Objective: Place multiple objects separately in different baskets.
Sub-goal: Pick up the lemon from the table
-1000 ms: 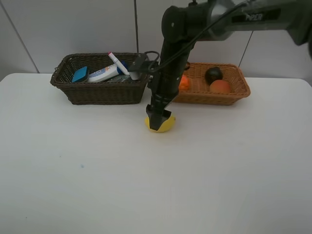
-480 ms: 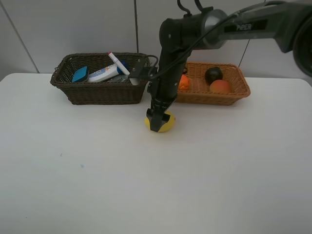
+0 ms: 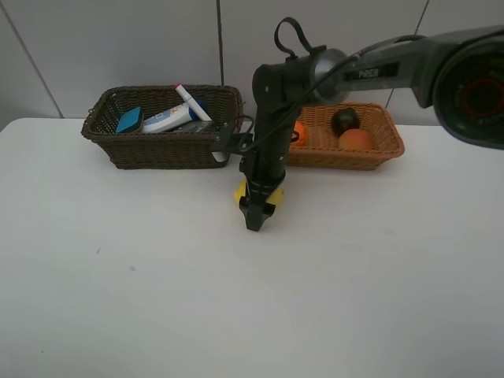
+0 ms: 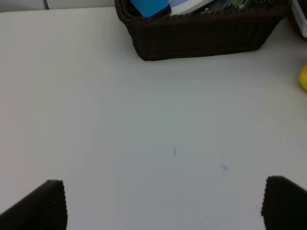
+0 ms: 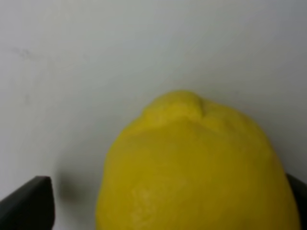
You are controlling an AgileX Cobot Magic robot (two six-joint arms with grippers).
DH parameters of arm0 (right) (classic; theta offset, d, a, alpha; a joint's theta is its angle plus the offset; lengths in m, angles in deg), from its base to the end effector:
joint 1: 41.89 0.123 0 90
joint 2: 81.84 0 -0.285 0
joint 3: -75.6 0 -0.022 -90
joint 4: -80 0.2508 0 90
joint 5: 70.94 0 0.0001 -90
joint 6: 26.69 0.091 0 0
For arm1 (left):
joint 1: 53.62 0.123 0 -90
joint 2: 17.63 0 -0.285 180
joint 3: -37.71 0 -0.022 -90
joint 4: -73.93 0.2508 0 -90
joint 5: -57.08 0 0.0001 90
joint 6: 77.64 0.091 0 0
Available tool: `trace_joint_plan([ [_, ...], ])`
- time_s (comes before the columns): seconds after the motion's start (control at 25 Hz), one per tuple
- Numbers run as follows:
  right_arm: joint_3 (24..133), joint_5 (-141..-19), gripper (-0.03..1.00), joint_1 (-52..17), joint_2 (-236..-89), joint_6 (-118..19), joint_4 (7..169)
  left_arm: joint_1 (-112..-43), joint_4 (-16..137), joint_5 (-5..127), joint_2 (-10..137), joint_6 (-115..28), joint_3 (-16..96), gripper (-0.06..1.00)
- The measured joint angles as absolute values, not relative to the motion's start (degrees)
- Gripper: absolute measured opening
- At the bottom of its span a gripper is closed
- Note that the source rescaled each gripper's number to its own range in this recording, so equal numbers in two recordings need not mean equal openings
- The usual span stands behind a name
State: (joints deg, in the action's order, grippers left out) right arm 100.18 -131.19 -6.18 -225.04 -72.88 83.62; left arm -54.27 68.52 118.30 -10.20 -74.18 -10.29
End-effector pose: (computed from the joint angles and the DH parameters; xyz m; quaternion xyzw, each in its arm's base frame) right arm 0.3711 0.2729 0.1021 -0.6434 0.7650 0.0266 0.0123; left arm -0.0076 -0.0074 0.2797 0.0329 0.8495 -0.0343 0.5255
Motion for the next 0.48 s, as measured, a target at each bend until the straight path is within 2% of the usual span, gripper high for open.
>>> trace_joint_plan([
  [0.32, 100.2, -130.7, 0.99, -6.2, -225.2, -72.9, 85.2, -54.3, 68.5, 118.3, -10.2, -74.2, -10.3, 1.0],
  [0.4, 100.2, -130.5, 0.93, -6.2, -225.2, -72.8, 85.2, -54.3, 68.5, 118.3, -10.2, -74.2, -10.3, 1.0],
  [0.48, 100.2, -130.5, 0.81, -6.2, -225.4, -72.9, 85.0, -54.3, 68.5, 118.3, -10.2, -74.2, -10.3, 1.0],
])
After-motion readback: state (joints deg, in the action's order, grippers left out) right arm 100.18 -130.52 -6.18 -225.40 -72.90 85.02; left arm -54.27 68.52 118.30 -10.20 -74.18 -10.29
